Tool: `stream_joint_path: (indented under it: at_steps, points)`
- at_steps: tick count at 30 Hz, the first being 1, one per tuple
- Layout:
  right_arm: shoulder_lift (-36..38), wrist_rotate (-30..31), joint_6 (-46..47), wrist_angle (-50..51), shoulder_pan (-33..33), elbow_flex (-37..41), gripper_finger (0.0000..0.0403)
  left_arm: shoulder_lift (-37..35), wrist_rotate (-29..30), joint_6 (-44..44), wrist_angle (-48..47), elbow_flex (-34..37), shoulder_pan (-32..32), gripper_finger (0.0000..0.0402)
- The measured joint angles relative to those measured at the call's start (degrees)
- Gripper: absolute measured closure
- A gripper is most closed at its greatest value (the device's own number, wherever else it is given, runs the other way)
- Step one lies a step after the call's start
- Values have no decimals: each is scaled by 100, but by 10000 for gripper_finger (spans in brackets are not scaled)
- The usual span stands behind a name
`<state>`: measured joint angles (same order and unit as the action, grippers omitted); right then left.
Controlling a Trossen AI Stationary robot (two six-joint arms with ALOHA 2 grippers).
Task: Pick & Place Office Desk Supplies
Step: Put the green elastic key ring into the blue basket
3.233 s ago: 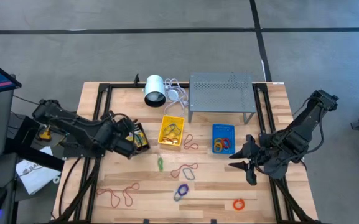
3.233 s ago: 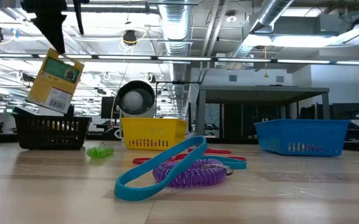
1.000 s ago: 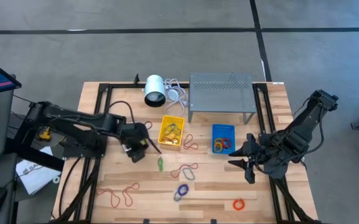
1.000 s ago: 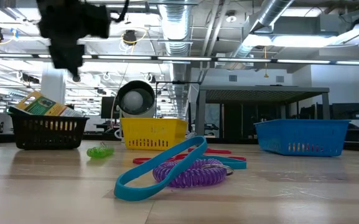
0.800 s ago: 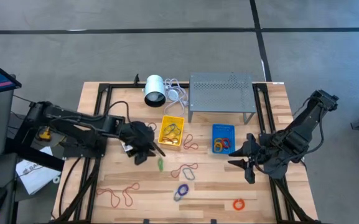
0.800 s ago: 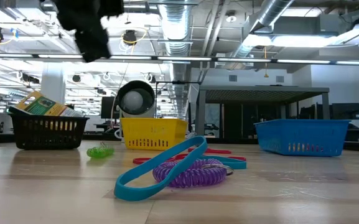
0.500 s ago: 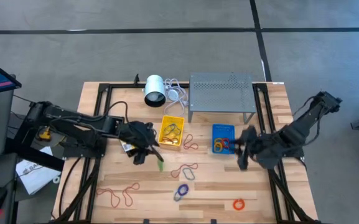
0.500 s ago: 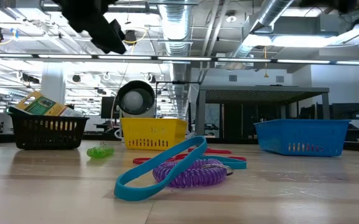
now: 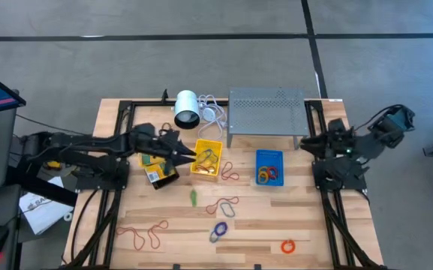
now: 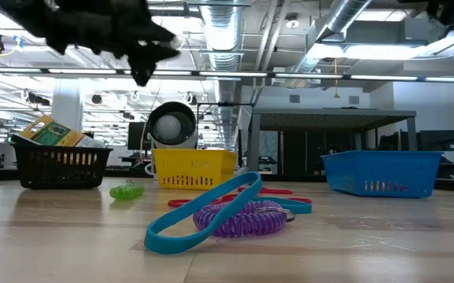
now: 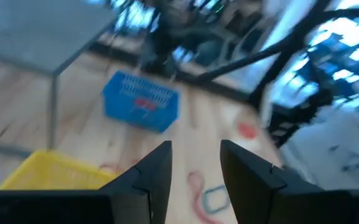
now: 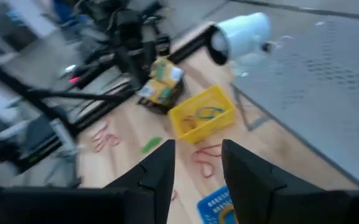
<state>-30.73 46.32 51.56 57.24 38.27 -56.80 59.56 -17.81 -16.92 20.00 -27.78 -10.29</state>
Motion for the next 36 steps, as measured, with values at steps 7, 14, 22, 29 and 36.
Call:
stream_joint_path:
  at_steps: [7,14,22,29,36]
  points:
    - [1174,-333,-802,-1222,227,1079,275,-352,-217,1257,-1209,-35,279,270]
    - [1457,-295,-1415,-2413,251,1758,275,184,-198,2257,-2759,-611,649,270]
    - [1052,-295,-1708,-2888,205,1775,275,1072,439,3986,-4305,-1338,1352,270]
    - [553,-295,-1693,-2999,207,1775,275,1840,1176,5207,-4319,-1591,1816,254]
    - [83,-297,-1418,-3011,207,1775,275,2665,1787,5612,-4197,-1848,1941,212]
